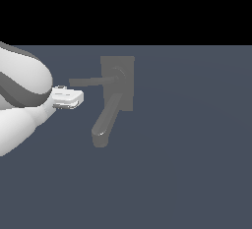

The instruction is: Turn on the faucet by rotating a designated handle.

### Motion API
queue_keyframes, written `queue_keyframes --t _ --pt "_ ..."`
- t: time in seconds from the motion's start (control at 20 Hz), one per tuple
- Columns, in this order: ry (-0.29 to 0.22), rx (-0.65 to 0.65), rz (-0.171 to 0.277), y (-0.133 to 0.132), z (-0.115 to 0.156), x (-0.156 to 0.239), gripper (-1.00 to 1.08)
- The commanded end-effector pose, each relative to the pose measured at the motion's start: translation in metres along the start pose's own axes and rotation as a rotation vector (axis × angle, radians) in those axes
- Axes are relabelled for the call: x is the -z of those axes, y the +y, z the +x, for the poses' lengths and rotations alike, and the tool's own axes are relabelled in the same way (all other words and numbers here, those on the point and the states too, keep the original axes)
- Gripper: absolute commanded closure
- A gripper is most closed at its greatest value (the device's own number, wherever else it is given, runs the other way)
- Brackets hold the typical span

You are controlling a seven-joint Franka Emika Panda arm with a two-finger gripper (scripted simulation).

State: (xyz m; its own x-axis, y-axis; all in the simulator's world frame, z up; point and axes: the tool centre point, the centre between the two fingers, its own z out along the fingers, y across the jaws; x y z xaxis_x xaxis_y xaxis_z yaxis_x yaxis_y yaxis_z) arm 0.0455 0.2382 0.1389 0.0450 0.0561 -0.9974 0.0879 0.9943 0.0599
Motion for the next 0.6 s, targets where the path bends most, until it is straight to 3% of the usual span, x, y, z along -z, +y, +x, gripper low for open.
queue_keyframes --t 0.0,0.2,0.55 --pt "0.007 0.002 -0.007 0.003 0.002 0.002 1.08" --pt "-0.004 0.004 0.009 -0.006 -0.001 -0.002 1.08" --pt "-0.014 0.033 0.065 -0.044 -0.002 -0.012 1.08"
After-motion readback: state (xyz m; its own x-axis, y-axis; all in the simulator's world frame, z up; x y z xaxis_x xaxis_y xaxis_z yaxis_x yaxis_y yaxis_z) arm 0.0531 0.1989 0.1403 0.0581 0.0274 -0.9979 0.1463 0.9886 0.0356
